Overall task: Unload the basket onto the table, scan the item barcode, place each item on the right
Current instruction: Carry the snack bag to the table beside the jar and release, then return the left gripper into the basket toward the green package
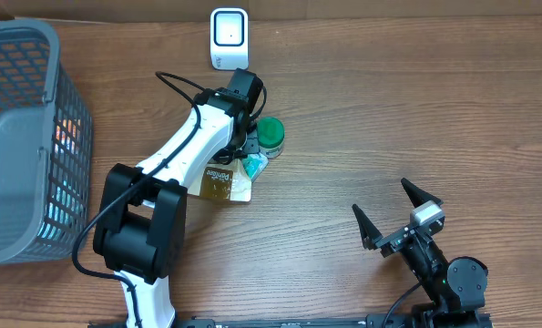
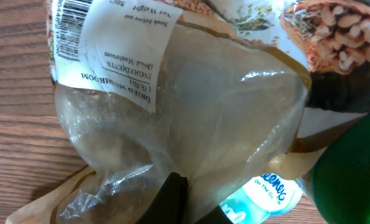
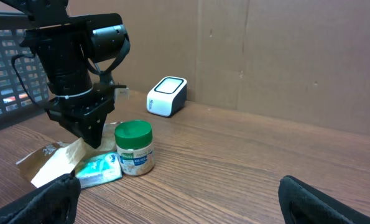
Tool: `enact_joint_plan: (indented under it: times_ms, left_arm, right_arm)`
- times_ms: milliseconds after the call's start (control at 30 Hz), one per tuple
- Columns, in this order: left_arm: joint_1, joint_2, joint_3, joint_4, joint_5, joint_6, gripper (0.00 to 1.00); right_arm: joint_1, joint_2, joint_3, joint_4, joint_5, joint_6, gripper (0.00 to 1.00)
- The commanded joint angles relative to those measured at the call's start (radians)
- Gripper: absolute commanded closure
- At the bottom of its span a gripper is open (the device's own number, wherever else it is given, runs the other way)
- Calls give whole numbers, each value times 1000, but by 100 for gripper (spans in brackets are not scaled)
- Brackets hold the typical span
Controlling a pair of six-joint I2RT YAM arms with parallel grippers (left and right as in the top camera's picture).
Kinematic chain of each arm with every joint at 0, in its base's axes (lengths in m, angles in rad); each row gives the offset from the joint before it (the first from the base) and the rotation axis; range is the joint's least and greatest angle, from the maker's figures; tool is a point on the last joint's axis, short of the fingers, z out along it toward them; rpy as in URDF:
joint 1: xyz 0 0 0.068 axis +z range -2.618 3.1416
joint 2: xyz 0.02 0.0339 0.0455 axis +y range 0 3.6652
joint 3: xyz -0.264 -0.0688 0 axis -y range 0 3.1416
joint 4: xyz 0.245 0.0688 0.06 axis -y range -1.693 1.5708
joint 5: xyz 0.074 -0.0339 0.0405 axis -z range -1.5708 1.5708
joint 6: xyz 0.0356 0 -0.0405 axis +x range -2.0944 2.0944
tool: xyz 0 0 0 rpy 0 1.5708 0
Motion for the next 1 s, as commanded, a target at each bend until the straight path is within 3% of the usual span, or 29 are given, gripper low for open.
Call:
enact_joint_plan:
  times_ms: [0, 133, 233, 367, 733, 900, 967]
  left_arm:
    - [-2, 18, -1, 12, 75, -50, 96]
    - [2, 18, 7, 28, 137, -54, 87]
    - [2, 16, 37, 21, 170, -53, 70]
    - [2, 14, 132, -53, 184, -48, 55]
    - [47, -11, 677, -453, 72, 46, 54]
    - [170, -110, 908, -607, -4, 71, 53]
    - [238, -164, 922, -631, -39, 71, 50]
  right_arm:
    - [6, -12, -11, 1, 0, 2, 0]
    - [6, -12, -11, 1, 0, 2, 0]
    - [6, -12, -11, 1, 0, 2, 0]
    - [6, -12, -11, 1, 0, 2, 0]
    - [6, -12, -11, 1, 0, 2, 0]
    - [6, -12, -11, 1, 0, 2, 0]
    - [6, -12, -11, 1, 0, 2, 0]
